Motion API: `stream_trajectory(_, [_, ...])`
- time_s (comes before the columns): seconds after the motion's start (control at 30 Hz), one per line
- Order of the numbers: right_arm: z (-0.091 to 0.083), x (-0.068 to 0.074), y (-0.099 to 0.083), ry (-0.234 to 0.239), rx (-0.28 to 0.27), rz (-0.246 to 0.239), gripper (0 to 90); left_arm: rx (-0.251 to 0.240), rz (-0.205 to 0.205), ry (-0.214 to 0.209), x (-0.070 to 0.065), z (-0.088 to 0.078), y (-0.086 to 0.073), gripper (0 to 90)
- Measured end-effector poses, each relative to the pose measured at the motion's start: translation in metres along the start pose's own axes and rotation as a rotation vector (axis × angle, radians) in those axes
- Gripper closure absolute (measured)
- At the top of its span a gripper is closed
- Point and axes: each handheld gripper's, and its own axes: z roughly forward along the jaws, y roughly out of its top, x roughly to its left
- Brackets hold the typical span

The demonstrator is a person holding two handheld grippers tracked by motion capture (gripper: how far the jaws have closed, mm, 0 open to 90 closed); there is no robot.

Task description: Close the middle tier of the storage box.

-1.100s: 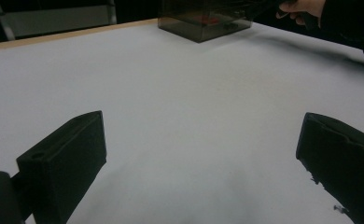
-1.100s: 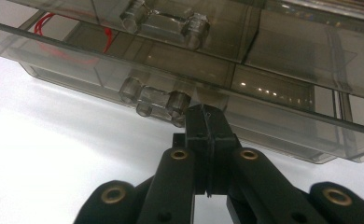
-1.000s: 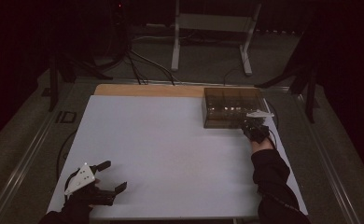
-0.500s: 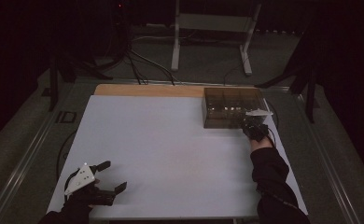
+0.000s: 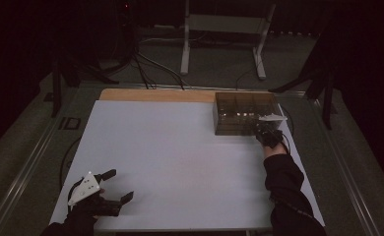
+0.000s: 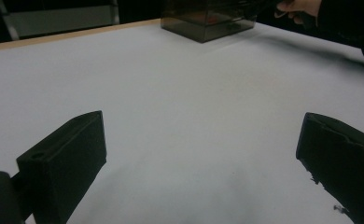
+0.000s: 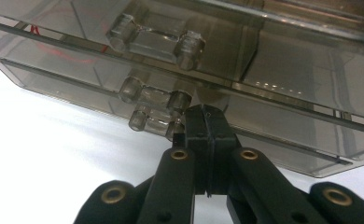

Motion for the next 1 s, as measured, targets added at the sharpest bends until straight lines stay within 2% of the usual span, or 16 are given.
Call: stream_trajectory(1.0, [-0.0009,-0.0014,0.0031,-0.011,0.005,-0.012,90.0,0.005,-0.001,0.003,-0.0003,0.001,-0.0003,3.3])
